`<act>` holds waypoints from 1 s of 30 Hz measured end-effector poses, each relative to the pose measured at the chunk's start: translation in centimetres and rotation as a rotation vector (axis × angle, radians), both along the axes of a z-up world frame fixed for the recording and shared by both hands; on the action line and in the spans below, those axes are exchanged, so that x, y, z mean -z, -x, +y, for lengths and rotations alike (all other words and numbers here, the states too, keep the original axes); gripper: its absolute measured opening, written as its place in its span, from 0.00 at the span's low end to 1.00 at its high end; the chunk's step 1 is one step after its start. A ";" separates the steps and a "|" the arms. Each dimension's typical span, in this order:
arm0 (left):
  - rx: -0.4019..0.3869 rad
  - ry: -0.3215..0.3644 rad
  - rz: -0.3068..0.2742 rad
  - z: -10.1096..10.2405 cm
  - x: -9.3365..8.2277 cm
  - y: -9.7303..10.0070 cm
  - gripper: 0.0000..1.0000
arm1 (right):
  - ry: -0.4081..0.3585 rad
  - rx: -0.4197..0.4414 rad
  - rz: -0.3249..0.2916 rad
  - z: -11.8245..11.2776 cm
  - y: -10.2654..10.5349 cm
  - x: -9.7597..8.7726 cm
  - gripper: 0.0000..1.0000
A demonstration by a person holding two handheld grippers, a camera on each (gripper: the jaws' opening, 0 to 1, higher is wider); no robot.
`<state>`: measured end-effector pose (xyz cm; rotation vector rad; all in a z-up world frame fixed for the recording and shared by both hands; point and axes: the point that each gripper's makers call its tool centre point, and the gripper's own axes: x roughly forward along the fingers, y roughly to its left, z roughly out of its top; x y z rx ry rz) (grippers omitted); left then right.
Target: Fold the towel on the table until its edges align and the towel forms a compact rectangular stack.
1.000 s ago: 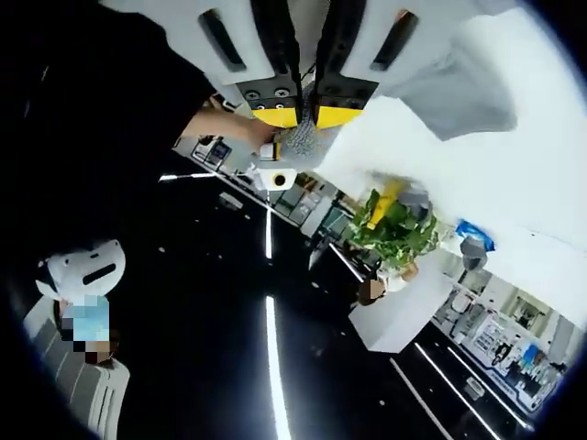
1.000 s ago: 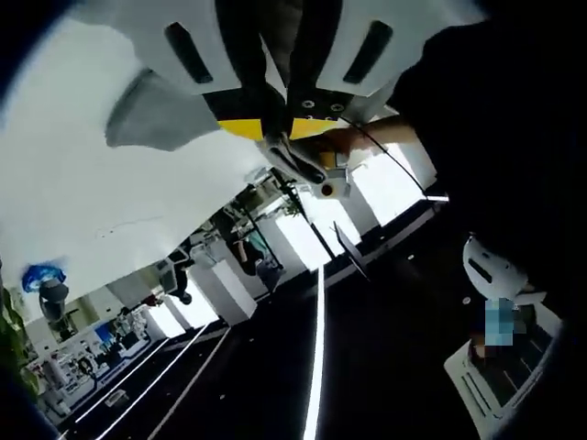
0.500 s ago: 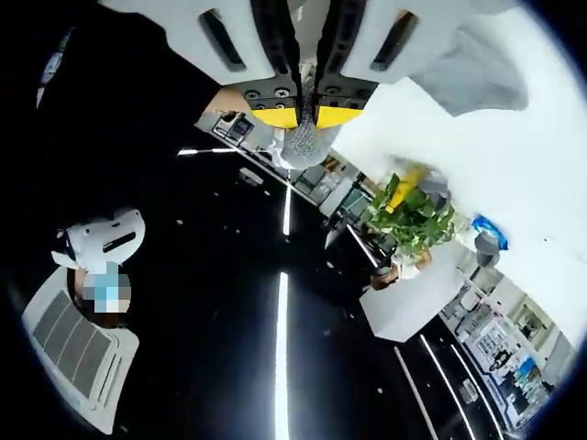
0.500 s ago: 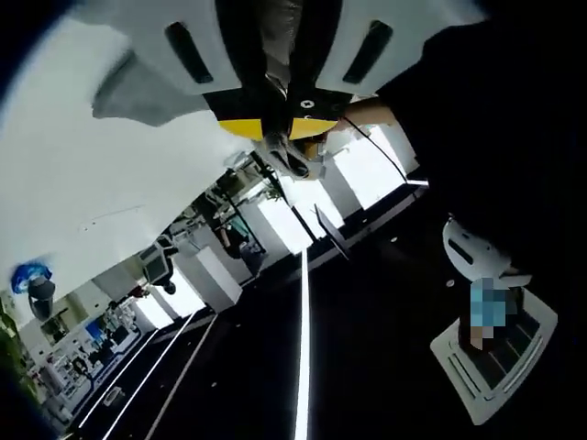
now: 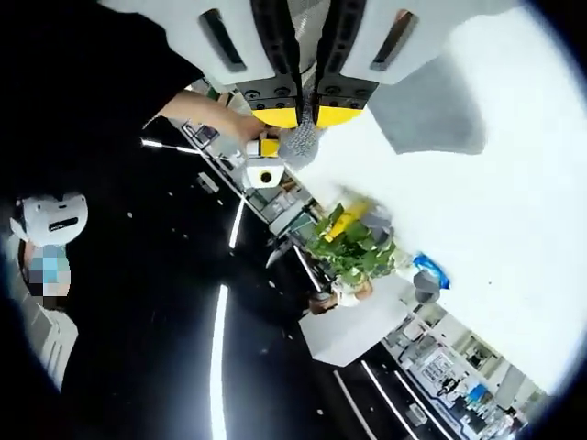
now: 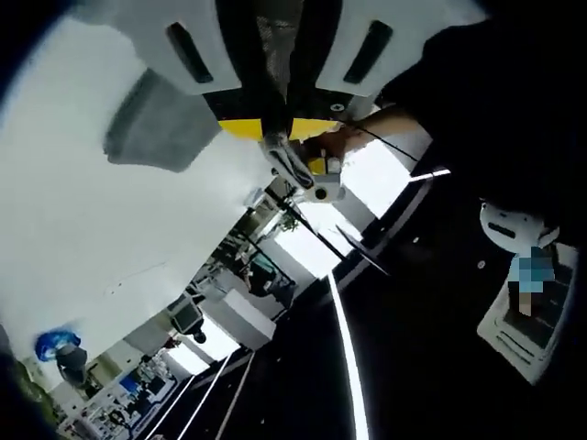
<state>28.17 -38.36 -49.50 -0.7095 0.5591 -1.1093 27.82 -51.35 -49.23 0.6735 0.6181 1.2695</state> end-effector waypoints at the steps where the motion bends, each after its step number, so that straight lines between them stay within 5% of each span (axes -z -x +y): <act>1: -0.002 -0.007 0.015 0.1 0.4 -0.3 0.04 | 0.005 -0.008 0.029 0.0 -0.2 0.4 0.04; 14: -0.061 -0.051 0.126 0.9 4.3 -4.0 0.04 | 0.016 0.031 0.225 0.5 -5.4 5.2 0.04; 30: -0.126 -0.068 0.233 1.5 8.0 -5.6 0.04 | 0.073 0.087 0.288 1.0 -7.2 8.8 0.05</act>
